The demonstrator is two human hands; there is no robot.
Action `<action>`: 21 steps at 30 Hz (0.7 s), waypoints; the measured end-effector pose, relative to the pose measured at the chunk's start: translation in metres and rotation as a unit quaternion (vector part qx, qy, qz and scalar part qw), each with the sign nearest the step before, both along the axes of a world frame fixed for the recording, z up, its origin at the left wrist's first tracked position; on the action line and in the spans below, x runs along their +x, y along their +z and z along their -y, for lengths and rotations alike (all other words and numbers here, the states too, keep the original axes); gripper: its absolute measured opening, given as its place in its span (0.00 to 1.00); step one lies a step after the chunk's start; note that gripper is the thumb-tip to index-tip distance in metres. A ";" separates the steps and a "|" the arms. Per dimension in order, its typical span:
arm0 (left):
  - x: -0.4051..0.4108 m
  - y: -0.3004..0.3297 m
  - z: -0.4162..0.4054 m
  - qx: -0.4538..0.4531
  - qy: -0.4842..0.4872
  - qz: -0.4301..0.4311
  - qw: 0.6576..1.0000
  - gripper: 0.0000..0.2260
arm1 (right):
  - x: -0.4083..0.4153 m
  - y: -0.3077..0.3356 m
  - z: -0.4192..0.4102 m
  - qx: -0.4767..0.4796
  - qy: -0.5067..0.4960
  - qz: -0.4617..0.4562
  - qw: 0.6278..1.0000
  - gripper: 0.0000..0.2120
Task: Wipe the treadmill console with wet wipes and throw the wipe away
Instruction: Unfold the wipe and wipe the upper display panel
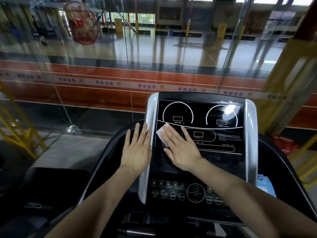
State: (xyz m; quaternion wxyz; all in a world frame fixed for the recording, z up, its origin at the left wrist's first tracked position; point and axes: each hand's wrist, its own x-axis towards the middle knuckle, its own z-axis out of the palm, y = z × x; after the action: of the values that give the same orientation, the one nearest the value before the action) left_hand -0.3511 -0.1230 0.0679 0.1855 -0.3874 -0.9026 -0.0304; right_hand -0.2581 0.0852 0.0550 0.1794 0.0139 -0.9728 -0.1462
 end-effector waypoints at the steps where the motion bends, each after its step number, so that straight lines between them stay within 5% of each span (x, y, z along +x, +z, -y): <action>1: 0.003 0.000 -0.004 0.005 0.003 -0.001 1.000 0.29 | 0.005 0.000 -0.005 0.002 -0.007 0.001 1.000 0.32; 14: 0.082 0.001 -0.132 0.006 -0.102 -0.010 0.995 0.28 | 0.129 0.003 -0.143 -0.074 -0.222 -0.043 0.971 0.35; 21: 0.104 0.003 -0.158 0.007 -0.129 -0.020 0.991 0.29 | 0.141 -0.008 -0.137 -0.097 -0.257 -0.063 0.959 0.36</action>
State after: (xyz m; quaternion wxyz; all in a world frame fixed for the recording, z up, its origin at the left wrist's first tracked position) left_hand -0.2468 0.0355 0.0706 0.2009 -0.4998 -0.8409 -0.0524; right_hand -0.1174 0.2223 0.0466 0.1970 -0.2634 -0.9398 -0.0927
